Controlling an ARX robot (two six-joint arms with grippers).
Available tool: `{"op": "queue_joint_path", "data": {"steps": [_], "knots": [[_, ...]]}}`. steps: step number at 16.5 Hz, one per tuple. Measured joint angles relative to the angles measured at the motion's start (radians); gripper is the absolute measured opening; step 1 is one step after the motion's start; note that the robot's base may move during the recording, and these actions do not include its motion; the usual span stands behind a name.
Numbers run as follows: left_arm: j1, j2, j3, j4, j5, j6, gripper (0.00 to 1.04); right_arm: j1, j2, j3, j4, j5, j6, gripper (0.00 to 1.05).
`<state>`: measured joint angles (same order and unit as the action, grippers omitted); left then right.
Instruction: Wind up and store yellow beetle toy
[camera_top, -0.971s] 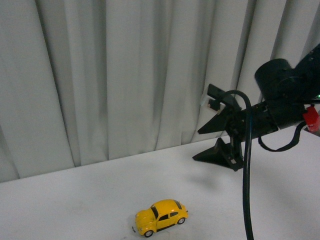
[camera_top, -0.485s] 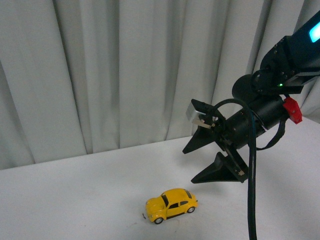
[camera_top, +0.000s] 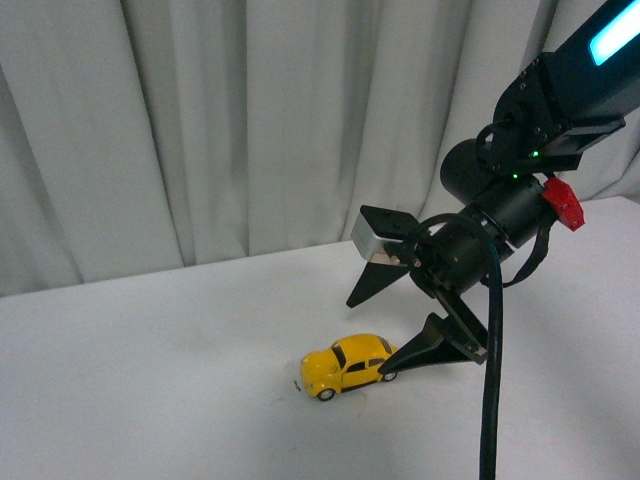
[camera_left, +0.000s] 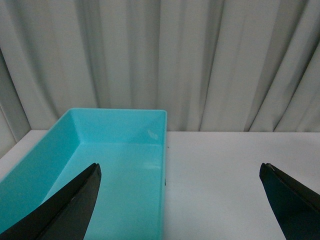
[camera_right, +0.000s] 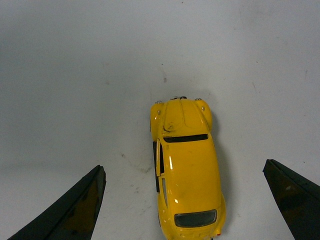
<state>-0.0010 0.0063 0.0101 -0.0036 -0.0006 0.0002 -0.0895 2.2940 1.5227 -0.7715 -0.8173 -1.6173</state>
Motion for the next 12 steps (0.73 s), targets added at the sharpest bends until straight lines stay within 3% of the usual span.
{"op": "queue_joint_path", "data": {"steps": [12], "knots": [[0.0, 0.0, 0.0, 0.0, 0.0, 0.0, 0.98, 0.044, 0.096, 0.038, 0.08, 0.047, 0.072, 0.98]]}}
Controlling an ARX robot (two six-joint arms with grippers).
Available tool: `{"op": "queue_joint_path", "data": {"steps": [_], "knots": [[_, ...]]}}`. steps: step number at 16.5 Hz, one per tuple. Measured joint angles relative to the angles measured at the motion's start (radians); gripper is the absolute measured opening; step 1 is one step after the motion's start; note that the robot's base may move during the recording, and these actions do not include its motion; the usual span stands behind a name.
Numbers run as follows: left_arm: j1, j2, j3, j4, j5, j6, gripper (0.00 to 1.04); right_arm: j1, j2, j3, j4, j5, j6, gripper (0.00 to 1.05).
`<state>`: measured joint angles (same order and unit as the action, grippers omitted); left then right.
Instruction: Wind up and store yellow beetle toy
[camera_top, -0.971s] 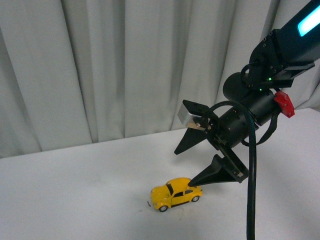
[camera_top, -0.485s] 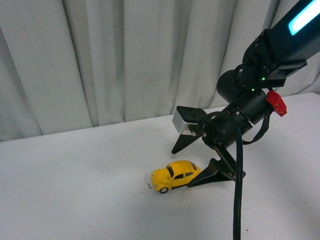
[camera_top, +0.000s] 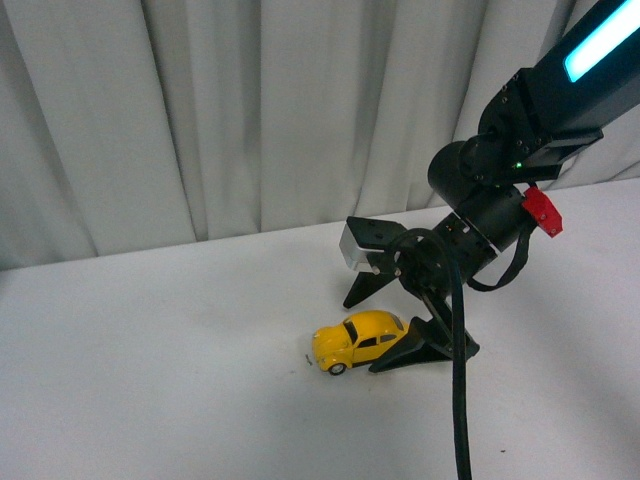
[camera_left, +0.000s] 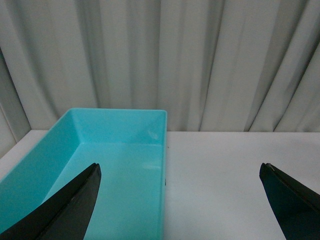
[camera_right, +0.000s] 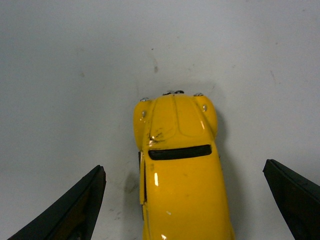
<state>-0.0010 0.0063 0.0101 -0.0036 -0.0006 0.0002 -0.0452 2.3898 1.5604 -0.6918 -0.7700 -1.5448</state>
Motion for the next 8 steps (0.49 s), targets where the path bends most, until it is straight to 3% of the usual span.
{"op": "queue_joint_path", "data": {"steps": [2, 4, 7, 8], "knots": [[0.0, 0.0, 0.0, 0.0, 0.0, 0.0, 0.98, 0.007, 0.002, 0.011, 0.011, 0.0, 0.008, 0.91], [0.0, 0.0, 0.0, 0.0, 0.0, 0.0, 0.98, 0.013, 0.007, 0.016, 0.019, 0.0, 0.013, 0.77], [0.0, 0.0, 0.0, 0.0, 0.0, 0.0, 0.98, 0.02, 0.011, 0.007, 0.042, -0.005, 0.023, 0.45], [0.0, 0.0, 0.0, 0.0, 0.0, 0.0, 0.98, 0.021, 0.011, 0.001, 0.048, -0.013, 0.025, 0.41]]}}
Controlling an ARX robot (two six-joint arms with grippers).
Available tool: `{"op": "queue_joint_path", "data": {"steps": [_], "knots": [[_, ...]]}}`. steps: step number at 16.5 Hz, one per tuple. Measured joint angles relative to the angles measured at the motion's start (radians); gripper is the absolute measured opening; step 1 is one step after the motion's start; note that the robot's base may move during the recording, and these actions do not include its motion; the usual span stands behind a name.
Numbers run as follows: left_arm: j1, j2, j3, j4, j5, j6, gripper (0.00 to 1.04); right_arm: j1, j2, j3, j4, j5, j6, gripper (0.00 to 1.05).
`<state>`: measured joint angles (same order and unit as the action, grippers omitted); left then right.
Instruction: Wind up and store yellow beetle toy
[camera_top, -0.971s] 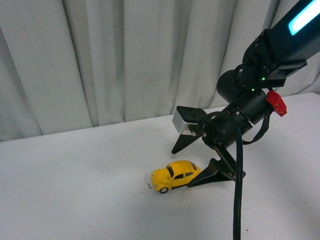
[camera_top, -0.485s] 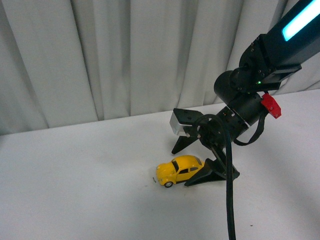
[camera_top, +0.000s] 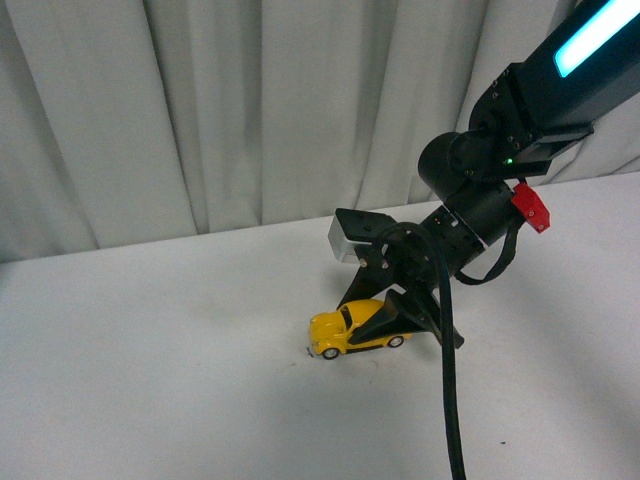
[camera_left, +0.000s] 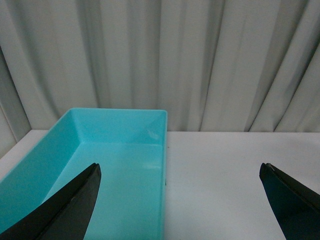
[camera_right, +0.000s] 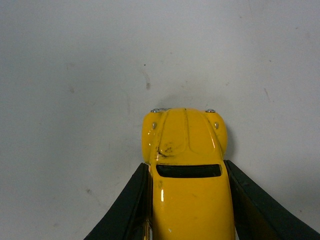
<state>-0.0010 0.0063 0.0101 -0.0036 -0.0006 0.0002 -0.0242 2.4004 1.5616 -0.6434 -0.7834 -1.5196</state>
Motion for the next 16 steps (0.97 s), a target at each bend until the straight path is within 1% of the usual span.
{"op": "queue_joint_path", "data": {"steps": [6, 9, 10, 16], "knots": [[0.0, 0.0, 0.0, 0.0, 0.0, 0.0, 0.98, -0.003, -0.008, -0.024, 0.017, -0.007, 0.002, 0.4], [0.0, 0.0, 0.0, 0.0, 0.0, 0.0, 0.98, -0.018, -0.026, -0.065, 0.02, -0.014, -0.014, 0.4], [0.0, 0.0, 0.0, 0.0, 0.0, 0.0, 0.98, -0.32, -0.18, -0.394, 0.027, 0.01, -0.226, 0.39], [0.0, 0.0, 0.0, 0.0, 0.0, 0.0, 0.98, -0.344, -0.193, -0.414, 0.032, 0.021, -0.228, 0.39]]}}
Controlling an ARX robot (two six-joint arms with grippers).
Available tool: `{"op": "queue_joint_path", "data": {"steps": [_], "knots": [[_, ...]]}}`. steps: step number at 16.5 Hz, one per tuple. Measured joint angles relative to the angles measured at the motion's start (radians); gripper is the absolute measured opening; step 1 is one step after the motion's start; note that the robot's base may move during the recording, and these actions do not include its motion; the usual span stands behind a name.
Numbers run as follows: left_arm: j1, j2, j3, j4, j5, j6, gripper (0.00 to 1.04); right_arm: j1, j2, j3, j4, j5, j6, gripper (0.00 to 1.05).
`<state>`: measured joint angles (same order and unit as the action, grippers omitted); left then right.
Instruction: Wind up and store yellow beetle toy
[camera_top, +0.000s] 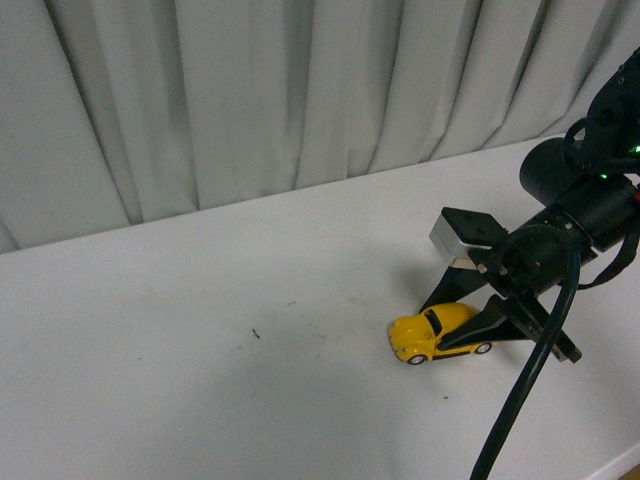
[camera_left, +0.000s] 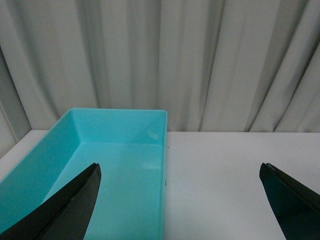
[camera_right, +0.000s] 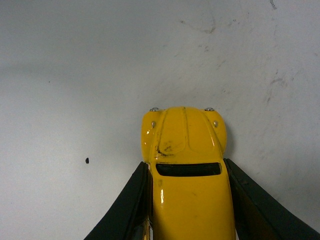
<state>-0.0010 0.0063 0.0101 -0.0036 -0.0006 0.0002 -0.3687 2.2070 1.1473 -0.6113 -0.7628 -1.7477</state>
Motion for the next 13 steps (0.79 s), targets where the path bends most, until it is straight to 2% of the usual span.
{"op": "queue_joint_path", "data": {"steps": [6, 10, 11, 13], "knots": [[0.0, 0.0, 0.0, 0.0, 0.0, 0.0, 0.98, -0.005, -0.004, -0.004, 0.019, -0.001, 0.0, 0.41], [0.0, 0.0, 0.0, 0.0, 0.0, 0.0, 0.98, -0.007, -0.003, -0.001, 0.064, 0.04, 0.004, 0.7], [0.0, 0.0, 0.0, 0.0, 0.0, 0.0, 0.98, -0.011, -0.004, 0.005, 0.063, 0.04, 0.004, 0.82], [0.0, 0.0, 0.0, 0.0, 0.0, 0.0, 0.98, -0.012, -0.004, 0.005, 0.061, 0.042, 0.004, 0.99]]}}
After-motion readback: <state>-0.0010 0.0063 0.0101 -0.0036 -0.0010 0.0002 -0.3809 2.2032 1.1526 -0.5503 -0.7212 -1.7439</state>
